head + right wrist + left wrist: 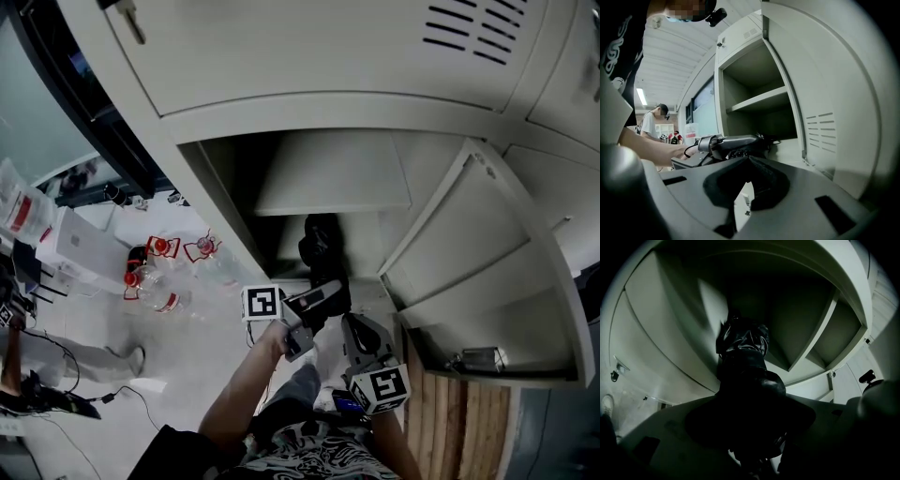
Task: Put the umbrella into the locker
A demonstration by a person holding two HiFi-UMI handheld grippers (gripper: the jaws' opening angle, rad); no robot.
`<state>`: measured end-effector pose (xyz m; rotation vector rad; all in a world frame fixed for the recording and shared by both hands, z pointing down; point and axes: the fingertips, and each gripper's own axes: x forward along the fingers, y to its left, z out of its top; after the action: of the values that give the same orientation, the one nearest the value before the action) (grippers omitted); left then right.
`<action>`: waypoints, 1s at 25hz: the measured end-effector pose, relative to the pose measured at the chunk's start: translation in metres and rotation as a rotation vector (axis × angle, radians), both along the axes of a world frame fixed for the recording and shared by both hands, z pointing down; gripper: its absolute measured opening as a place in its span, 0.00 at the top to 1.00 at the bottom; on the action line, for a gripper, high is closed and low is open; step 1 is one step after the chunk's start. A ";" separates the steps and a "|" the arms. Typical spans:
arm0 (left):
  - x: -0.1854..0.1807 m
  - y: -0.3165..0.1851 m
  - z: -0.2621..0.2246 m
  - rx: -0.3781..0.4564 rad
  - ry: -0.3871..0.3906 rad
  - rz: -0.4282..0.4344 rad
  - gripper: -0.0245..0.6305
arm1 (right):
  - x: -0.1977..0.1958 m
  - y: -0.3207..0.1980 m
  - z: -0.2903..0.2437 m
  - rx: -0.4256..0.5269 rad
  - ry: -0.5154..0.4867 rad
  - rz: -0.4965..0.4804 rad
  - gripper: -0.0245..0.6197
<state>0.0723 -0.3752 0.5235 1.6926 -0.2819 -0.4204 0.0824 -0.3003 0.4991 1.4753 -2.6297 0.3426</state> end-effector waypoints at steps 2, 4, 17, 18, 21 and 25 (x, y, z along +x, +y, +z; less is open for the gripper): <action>0.000 -0.001 0.000 0.002 0.006 -0.006 0.49 | -0.007 0.001 -0.001 0.003 -0.009 -0.027 0.96; -0.001 -0.001 0.000 0.002 0.012 -0.008 0.48 | -0.013 0.002 0.000 -0.004 -0.013 -0.042 0.96; -0.029 0.001 0.005 0.070 -0.081 -0.186 0.42 | -0.021 0.011 0.000 -0.001 0.029 -0.060 0.96; -0.034 0.003 0.007 0.084 -0.121 -0.202 0.42 | -0.020 0.012 -0.001 -0.002 0.031 -0.053 0.96; -0.055 0.008 0.007 0.183 -0.303 -0.294 0.42 | -0.013 0.015 -0.003 -0.005 0.039 -0.008 0.96; -0.088 0.021 -0.010 0.519 -0.758 -0.449 0.42 | -0.003 0.021 -0.006 0.004 0.061 0.049 0.96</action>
<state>-0.0157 -0.3539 0.5139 2.2555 -1.2060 -0.1573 0.0797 -0.2789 0.4932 1.5287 -2.5525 0.2928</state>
